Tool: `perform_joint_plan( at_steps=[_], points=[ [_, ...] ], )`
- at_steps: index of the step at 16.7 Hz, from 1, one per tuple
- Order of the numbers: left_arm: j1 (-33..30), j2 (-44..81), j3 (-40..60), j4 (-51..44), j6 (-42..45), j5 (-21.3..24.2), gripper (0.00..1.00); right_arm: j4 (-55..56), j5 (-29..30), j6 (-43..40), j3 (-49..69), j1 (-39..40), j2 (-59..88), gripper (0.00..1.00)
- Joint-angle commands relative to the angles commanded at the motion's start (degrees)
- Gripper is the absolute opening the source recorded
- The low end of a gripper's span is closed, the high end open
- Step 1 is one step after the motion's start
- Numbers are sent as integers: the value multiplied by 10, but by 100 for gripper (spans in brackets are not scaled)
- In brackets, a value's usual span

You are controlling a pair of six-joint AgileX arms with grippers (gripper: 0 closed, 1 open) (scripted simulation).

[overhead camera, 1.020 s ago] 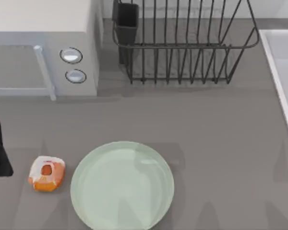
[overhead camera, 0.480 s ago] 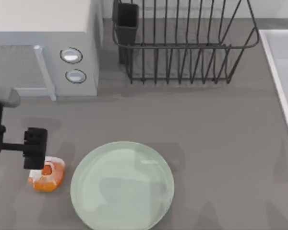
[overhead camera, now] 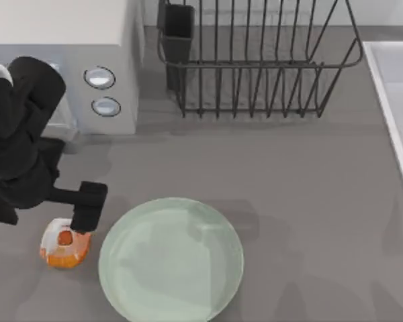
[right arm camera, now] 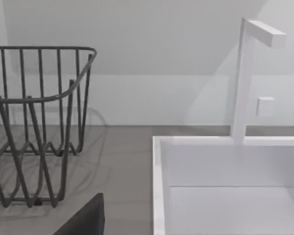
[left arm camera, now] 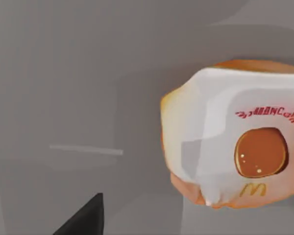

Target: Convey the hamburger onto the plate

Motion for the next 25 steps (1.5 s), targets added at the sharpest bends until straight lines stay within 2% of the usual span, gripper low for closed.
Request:
perform_joint_plan(
  at_steps=[9, 16, 22, 25],
  points=[
    [-3, 33, 15, -6, -1, 0, 100, 0, 0, 0, 0, 0, 0, 100],
    [-3, 111, -61, 154, 1, 0, 100, 0, 0, 0, 0, 0, 0, 100],
    [-3, 126, -73, 175, 2, 0, 100, 0, 0, 0, 0, 0, 0, 100],
    [-3, 126, -73, 175, 2, 0, 77, 0, 0, 0, 0, 0, 0, 100]
  ],
)
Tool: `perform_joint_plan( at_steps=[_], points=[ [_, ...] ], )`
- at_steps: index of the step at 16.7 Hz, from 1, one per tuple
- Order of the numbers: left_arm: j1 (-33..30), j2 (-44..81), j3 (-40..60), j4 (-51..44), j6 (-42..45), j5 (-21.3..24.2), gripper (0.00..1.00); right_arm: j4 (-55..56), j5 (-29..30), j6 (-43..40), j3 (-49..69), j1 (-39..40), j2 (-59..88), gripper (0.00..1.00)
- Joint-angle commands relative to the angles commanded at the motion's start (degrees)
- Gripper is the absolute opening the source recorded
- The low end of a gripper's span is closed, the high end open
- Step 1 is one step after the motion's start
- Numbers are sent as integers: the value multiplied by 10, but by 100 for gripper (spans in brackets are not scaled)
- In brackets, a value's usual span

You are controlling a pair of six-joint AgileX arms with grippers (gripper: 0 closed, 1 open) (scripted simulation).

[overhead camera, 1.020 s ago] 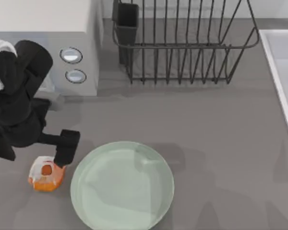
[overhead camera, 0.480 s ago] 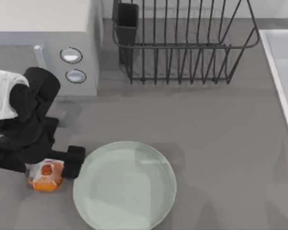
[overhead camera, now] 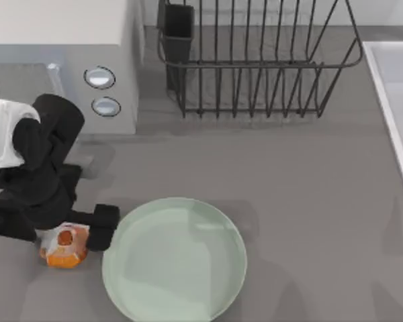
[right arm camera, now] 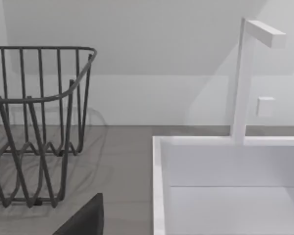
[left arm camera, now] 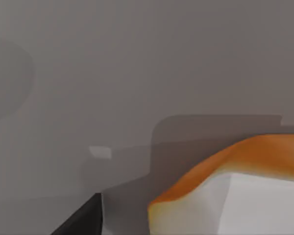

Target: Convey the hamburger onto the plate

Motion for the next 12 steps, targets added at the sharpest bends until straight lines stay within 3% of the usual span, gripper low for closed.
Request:
perform_joint_plan(
  at_steps=[10, 12],
  points=[
    [0, 0, 0, 0, 0, 0, 2, 0, 0, 0, 0, 0, 0, 100],
    [0, 0, 0, 0, 0, 0, 0, 0, 0, 0, 0, 0, 0, 100]
  ],
)
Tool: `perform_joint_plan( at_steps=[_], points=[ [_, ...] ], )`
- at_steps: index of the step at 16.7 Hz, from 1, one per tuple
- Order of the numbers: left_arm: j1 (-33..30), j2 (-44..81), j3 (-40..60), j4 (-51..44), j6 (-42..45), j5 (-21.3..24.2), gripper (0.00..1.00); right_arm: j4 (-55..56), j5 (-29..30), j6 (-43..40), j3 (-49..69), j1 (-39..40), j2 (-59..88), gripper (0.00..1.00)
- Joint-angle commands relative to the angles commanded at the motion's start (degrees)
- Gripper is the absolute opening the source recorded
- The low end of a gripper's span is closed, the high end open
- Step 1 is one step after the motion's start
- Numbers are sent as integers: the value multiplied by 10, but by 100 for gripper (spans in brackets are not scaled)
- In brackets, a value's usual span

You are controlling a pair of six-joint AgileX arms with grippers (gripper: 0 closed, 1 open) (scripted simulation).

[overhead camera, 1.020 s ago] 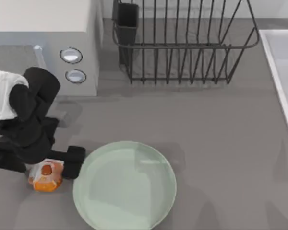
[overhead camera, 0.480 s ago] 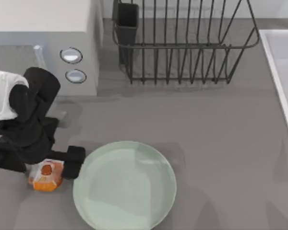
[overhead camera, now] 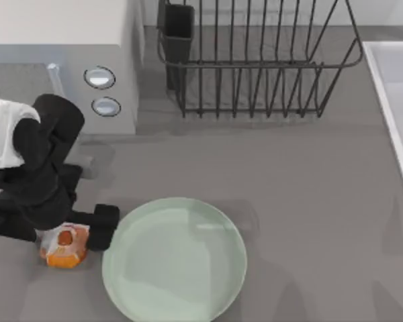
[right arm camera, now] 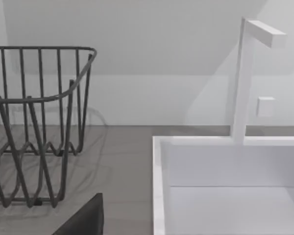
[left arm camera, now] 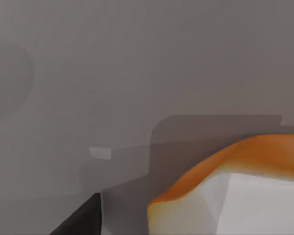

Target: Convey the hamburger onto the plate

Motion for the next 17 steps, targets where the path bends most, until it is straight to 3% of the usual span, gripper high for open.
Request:
perform_joint_plan(
  at_steps=[6, 10, 17],
  points=[
    [0, 0, 0, 0, 0, 0, 0, 0, 0, 0, 0, 0, 0, 100],
    [-2, -48, 36, -53, -1, 2, 0, 0, 0, 0, 0, 0, 0, 100],
    [-3, -105, 131, -238, -4, 2, 0, 0, 0, 0, 0, 0, 0, 100]
  ],
)
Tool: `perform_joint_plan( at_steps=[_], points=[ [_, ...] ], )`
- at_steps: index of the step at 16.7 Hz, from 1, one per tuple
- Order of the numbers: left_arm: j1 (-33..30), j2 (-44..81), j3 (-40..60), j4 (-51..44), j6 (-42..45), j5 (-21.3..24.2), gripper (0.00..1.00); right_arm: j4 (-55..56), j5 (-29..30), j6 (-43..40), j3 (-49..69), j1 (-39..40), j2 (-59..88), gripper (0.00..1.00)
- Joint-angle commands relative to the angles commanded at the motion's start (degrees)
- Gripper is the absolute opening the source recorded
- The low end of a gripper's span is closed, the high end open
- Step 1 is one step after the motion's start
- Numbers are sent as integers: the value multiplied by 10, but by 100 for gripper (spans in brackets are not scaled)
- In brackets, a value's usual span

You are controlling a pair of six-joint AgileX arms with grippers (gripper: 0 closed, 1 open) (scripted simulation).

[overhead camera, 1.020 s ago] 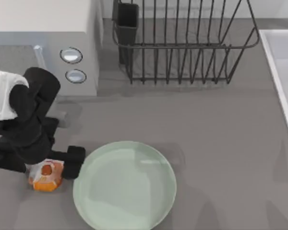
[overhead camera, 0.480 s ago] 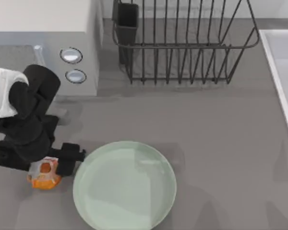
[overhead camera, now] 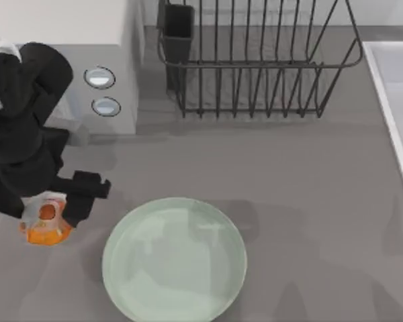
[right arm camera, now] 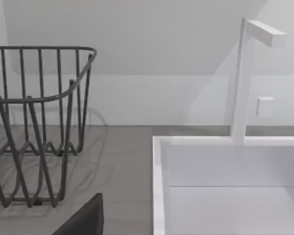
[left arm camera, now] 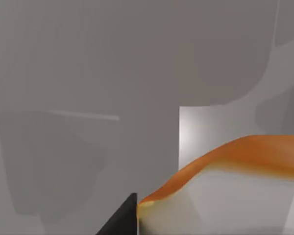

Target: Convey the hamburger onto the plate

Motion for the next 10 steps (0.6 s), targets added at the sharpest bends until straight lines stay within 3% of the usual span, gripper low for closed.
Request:
perform_joint_plan(
  at_steps=[10],
  points=[
    [-10, -14, 35, -31, 35, 0, 0, 0, 0, 0, 0, 0, 0, 100]
  ],
)
